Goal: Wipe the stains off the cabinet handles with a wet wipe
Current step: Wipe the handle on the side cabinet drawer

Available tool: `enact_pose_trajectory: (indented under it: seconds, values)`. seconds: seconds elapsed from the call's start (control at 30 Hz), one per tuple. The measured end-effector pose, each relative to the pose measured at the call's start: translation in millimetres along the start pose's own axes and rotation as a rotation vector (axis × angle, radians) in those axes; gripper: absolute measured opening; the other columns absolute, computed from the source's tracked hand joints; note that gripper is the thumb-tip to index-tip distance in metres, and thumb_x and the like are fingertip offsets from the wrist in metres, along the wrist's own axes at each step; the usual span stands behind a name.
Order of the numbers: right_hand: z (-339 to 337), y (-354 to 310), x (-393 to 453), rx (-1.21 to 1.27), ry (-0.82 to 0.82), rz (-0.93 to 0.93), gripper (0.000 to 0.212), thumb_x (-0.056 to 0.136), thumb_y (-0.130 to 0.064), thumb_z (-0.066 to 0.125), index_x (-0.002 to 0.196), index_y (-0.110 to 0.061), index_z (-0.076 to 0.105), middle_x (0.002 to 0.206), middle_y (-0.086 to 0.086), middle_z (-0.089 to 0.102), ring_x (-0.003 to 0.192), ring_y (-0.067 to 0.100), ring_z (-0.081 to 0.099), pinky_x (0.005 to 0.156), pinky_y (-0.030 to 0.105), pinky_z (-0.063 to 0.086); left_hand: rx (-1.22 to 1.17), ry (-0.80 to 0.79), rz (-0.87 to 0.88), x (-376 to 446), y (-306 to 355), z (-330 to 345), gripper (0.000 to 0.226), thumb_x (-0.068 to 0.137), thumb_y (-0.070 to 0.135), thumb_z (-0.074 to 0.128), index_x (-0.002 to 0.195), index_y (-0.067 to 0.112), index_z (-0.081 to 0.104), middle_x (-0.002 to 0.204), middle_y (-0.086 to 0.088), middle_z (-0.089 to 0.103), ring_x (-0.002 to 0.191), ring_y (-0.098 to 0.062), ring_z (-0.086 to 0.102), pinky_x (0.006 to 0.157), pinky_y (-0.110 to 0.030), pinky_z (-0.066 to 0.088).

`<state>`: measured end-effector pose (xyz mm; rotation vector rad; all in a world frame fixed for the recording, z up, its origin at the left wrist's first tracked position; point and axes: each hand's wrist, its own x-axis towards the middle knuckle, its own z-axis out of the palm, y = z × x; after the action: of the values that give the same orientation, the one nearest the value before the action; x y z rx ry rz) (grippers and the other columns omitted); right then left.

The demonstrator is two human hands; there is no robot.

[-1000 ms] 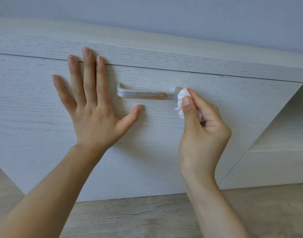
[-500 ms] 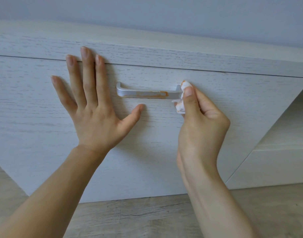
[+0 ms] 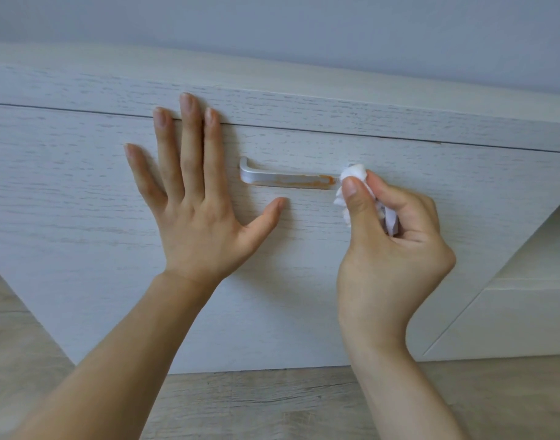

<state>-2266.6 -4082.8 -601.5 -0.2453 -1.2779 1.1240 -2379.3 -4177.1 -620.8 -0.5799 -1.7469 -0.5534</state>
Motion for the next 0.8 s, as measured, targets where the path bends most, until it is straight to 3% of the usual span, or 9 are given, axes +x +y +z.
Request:
enact_pose_trajectory:
  seconds: [0.07,0.17,0.47,0.63,0.8]
  values:
    - [1.1,-1.4,-1.2,-0.02,-0.007,-0.034,0.012,0.078,-0.008,0.074,0.082,-0.017,0.068,0.079,0.004,0.063,0.072,0.011,0.063,0.069,0.022,0.05,-0.002,0.006,-0.002,-0.5,-0.3,-0.1,0.098,0.084,0.066,0.051,0.143,-0.006,0.021,0.146,-0.029,0.027,0.134,-0.045,0.014,0.108,-0.06,0.003]
    - [0.3,-0.8,2.2,-0.036,0.017,-0.045,0.013,0.079,-0.007,0.073,0.079,-0.019,0.067,0.075,0.0,0.062,0.069,-0.003,0.058,0.069,0.014,0.045,-0.008,0.004,-0.002,-0.6,-0.1,0.4,0.098,0.084,0.066,0.052,0.143,-0.006,0.021,0.146,-0.029,0.026,0.135,-0.045,0.014,0.108,-0.061,0.004]
    - [-1.3,0.0,-2.9,-0.124,-0.01,-0.132,0.012,0.081,-0.013,0.071,0.08,-0.022,0.064,0.078,-0.014,0.059,0.07,0.007,0.06,0.068,0.021,0.047,-0.004,0.01,-0.005,-0.6,-0.2,0.0,0.098,0.083,0.066,0.053,0.144,-0.004,0.021,0.147,-0.027,0.028,0.136,-0.043,0.015,0.109,-0.06,0.005]
    - [0.8,0.6,-3.5,-0.06,0.022,-0.145,0.011,0.083,-0.01,0.069,0.083,-0.02,0.064,0.077,-0.002,0.062,0.073,0.017,0.064,0.07,0.029,0.05,-0.012,-0.001,-0.007,-1.2,-0.2,0.0,0.097,0.083,0.065,0.053,0.144,-0.003,0.019,0.147,-0.027,0.027,0.136,-0.042,0.014,0.109,-0.061,0.004]
    - [16.7,-0.9,-16.6,-0.101,-0.057,-0.198,0.005,0.08,-0.007,0.072,0.082,-0.011,0.069,0.077,-0.004,0.06,0.072,-0.004,0.056,0.071,0.01,0.043,-0.017,-0.01,-0.012,-1.3,-0.3,0.0,0.097,0.084,0.065,0.053,0.144,-0.004,0.02,0.148,-0.027,0.027,0.136,-0.042,0.014,0.11,-0.06,0.004]
